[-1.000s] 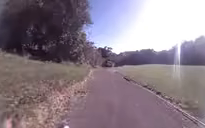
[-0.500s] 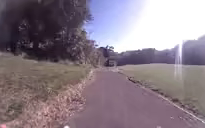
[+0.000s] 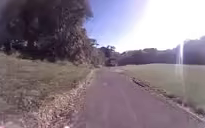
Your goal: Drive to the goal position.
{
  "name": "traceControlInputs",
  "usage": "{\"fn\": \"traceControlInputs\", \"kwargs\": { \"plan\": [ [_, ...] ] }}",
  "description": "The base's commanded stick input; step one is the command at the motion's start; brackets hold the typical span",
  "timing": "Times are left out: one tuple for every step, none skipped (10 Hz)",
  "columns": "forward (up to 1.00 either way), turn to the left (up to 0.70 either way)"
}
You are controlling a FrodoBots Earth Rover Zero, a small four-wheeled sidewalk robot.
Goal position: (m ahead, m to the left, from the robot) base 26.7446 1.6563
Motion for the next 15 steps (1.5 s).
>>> {"fn": "traceControlInputs", "kwargs": {
  "plan": [
    [1.0, 0.0],
    [1.0, 0.0],
    [1.0, 0.0],
    [1.0, 0.01],
    [1.0, 0.02],
    [1.0, 0.01],
    [1.0, 0.02],
    [1.0, 0.02],
    [1.0, 0.01],
    [1.0, 0.0],
    [1.0, 0.01],
    [1.0, -0.02],
    [1.0, -0.19],
    [1.0, -0.36],
    [1.0, -0.4]
  ]
}}
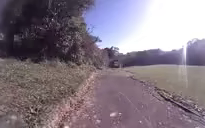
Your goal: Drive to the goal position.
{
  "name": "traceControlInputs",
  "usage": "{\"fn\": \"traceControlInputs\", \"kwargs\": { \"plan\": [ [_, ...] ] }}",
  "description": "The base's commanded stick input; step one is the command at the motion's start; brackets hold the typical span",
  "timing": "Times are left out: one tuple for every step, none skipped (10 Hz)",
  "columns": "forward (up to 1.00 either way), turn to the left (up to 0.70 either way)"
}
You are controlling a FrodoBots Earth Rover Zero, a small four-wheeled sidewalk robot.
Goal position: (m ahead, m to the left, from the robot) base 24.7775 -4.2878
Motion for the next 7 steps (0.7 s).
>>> {"fn": "traceControlInputs", "kwargs": {
  "plan": [
    [1.0, -0.4],
    [0.49, 0.0],
    [0.18, 0.0],
    [0.07, 0.0],
    [0.07, 0.0],
    [0.18, -0.07],
    [0.38, -0.23]
  ]
}}
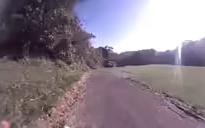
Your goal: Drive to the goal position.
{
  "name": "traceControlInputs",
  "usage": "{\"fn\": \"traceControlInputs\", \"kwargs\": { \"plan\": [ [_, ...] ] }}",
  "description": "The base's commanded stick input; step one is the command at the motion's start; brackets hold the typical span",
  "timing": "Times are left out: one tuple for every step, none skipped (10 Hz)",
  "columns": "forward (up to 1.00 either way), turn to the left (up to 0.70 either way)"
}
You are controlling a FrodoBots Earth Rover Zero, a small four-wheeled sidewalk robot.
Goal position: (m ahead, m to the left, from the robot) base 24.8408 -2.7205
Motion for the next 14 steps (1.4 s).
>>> {"fn": "traceControlInputs", "kwargs": {
  "plan": [
    [0.94, -0.37],
    [0.94, -0.37],
    [0.94, -0.37],
    [0.59, -0.08],
    [0.19, -0.02],
    [0.07, 0.0],
    [0.07, 0.0],
    [0.23, 0.0],
    [0.58, 0.0],
    [0.94, 0.0],
    [0.95, 0.0],
    [0.95, 0.0],
    [0.95, 0.0],
    [0.94, 0.0]
  ]
}}
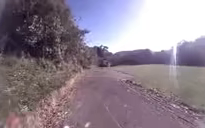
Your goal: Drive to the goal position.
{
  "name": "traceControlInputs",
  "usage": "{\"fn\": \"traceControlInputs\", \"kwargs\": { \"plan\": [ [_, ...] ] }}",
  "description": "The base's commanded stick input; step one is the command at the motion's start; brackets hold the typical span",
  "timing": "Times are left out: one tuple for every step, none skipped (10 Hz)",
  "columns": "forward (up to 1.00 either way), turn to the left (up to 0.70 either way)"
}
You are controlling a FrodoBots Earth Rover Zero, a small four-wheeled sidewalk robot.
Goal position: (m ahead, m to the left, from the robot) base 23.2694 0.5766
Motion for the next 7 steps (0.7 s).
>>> {"fn": "traceControlInputs", "kwargs": {
  "plan": [
    [0.95, 0.0],
    [0.96, 0.0],
    [1.0, 0.0],
    [1.0, 0.0],
    [1.0, 0.0],
    [1.0, 0.0],
    [1.0, 0.0]
  ]
}}
